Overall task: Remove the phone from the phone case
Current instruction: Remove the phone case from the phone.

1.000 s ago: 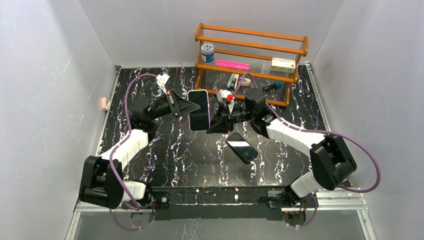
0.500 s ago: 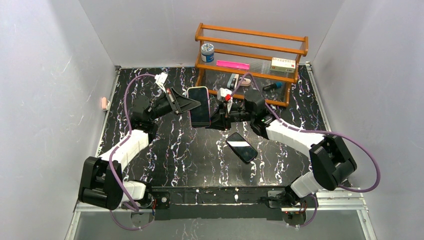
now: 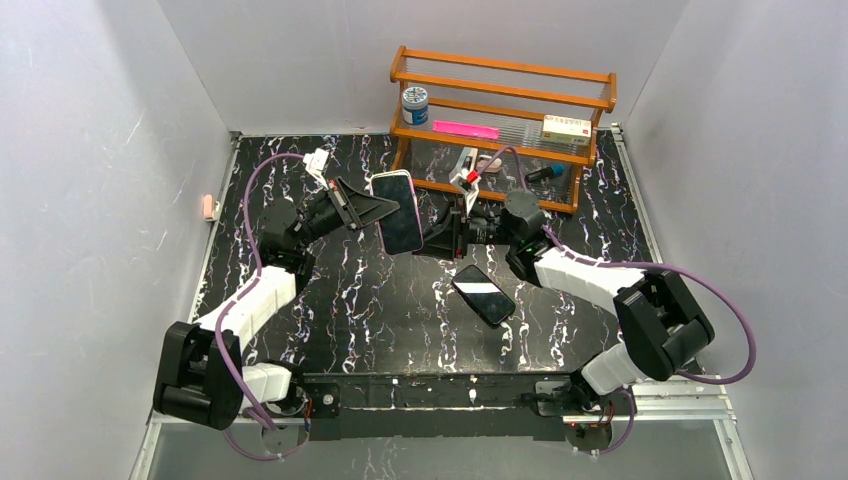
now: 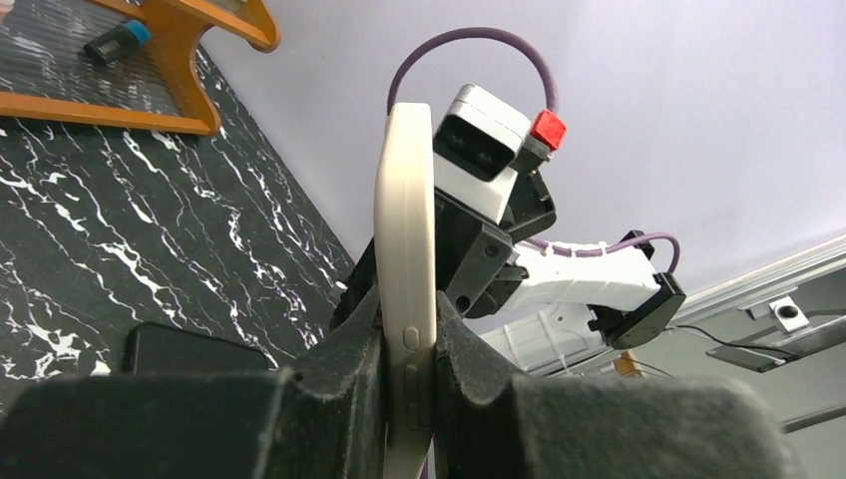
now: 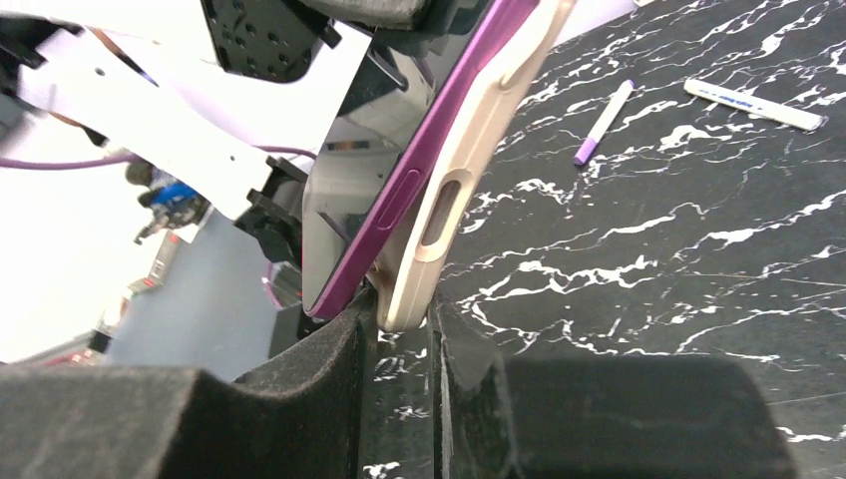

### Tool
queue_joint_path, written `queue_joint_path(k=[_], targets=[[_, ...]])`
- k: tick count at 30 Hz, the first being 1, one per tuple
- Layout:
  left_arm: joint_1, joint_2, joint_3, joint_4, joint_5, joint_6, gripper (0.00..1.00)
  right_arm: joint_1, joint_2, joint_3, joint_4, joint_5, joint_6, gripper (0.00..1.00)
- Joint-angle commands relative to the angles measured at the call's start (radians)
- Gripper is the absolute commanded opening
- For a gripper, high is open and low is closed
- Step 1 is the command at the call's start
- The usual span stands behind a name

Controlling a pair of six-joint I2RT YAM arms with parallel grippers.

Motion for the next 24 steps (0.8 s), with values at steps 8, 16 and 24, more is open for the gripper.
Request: queue_joint_path(k=[8,16,24], targets=[[-0.067,-0.047,-0.043,-0.004,0.061,-0.005,0.0,-0.027,0.042,0.004,0.461,0.169,0.392,0.34],[-0.075,-0.043,-0.063,-0.003,-0.012,-0.013,0.0,-0.026,0.089,0.01,0.544,0.128,0.484,0.31],[-0.073,-0.003,-0.063,-0.012,-0.079,-0.016,0.24,-0.029,0.092,-0.024,0.544,0.115,0.524,0.09]])
